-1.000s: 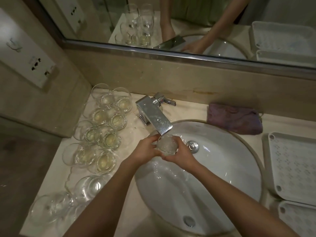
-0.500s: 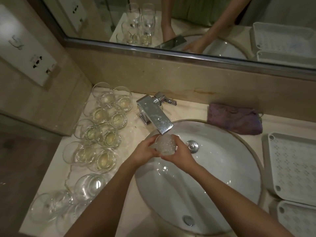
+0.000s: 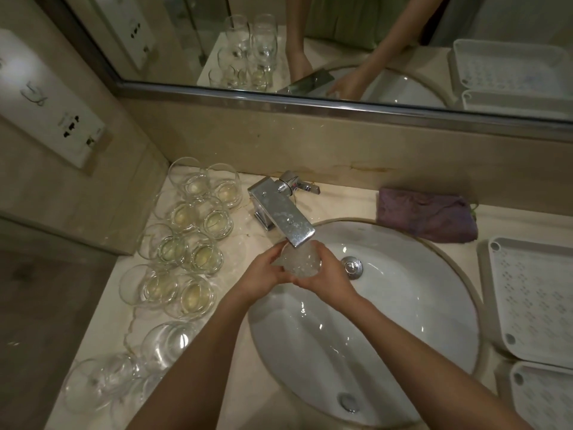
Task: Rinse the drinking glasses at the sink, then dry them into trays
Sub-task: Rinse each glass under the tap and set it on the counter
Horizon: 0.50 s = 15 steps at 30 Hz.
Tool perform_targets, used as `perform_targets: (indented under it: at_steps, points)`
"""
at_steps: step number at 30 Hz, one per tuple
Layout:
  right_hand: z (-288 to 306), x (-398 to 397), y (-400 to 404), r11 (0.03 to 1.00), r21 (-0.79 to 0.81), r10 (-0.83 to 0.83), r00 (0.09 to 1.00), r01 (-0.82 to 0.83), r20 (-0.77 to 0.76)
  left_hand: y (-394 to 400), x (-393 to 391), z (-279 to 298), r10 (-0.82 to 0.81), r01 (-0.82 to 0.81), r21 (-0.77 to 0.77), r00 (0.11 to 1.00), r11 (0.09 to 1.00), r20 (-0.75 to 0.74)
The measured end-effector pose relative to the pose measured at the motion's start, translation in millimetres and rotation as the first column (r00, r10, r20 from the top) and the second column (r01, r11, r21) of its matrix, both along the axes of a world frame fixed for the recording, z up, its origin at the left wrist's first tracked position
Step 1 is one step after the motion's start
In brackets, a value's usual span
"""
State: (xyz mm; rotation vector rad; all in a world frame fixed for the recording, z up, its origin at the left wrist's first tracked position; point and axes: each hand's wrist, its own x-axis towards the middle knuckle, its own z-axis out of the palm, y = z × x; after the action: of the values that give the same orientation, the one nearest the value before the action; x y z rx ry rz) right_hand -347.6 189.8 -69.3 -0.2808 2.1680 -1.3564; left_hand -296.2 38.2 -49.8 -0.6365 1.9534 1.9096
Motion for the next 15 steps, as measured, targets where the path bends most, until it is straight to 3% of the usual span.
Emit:
perform_targets:
  at_steps: [3, 5, 8, 11, 13, 15]
  points:
    - [12.9, -26.3, -0.6, 0.921, 0.281, 0.273, 0.961, -0.270, 0.029, -2.1, 2.8, -2.8, -0.019, 0.021, -0.033, 0.998, 0.999, 0.057]
    - [10.6, -36.9, 7.0, 0.891, 0.297, 0.315, 0.939, -0.344, 0.141, 1.1, 2.6, -3.6, -0.027, 0.034, -0.056, 0.994, 0.998, 0.111]
    - [-0.3, -23.6, 18.3, 0.981, 0.100, 0.145, 0.969, -0.167, 0.198, 5.3, -1.4, -4.5, -0.063, 0.071, -0.170, 0.997, 0.983, 0.052]
    - [-3.5, 3.7, 15.3, 0.994, -0.083, -0.065, 0.988, 0.078, 0.143, 6.9, -3.4, -0.6, -0.076, 0.076, -0.101, 0.997, 0.992, 0.009]
    - [3.7, 3.6, 6.5, 0.999, 0.010, -0.033, 0.999, 0.032, 0.026, 4.7, -0.8, -3.1, -0.054, 0.054, -0.039, 0.999, 0.998, 0.000]
    - [11.3, -9.7, 1.5, 0.965, 0.224, 0.152, 0.987, -0.136, -0.058, 2.0, 3.9, -9.0, -0.021, 0.022, -0.012, 0.999, 1.000, 0.037]
